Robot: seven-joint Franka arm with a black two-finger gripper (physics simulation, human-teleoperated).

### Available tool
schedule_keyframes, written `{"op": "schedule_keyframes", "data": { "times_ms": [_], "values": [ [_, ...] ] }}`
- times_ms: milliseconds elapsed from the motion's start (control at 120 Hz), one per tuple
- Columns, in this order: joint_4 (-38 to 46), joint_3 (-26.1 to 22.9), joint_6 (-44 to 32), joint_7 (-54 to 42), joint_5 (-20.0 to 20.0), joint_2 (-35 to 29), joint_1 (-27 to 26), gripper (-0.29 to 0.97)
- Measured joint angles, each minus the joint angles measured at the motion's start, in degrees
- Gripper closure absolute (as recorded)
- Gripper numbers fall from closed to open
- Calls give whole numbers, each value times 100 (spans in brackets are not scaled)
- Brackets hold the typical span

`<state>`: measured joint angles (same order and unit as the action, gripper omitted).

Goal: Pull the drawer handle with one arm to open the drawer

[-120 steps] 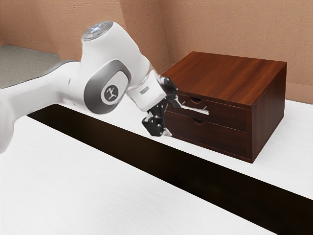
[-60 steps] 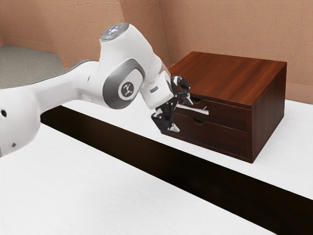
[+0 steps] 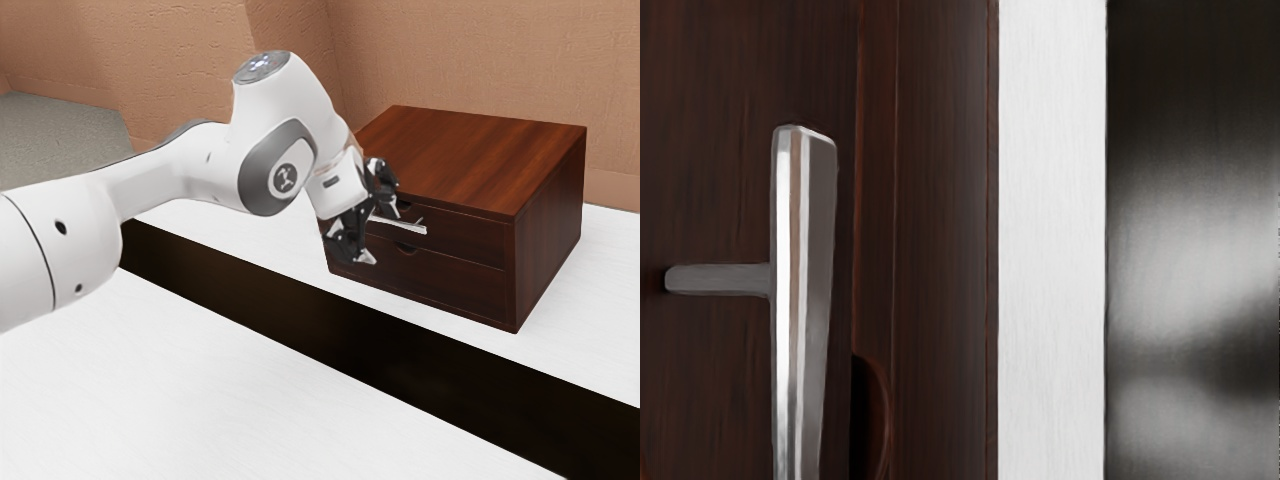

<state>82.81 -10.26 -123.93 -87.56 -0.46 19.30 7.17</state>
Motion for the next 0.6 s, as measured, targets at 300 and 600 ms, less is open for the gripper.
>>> {"op": "schedule_keyframes", "data": {
  "times_ms": [300,600],
  "values": [
    [-2,44,51,-125,3,41,-120,-6],
    [31,74,114,-198,28,30,-67,-7]
  ]
}}
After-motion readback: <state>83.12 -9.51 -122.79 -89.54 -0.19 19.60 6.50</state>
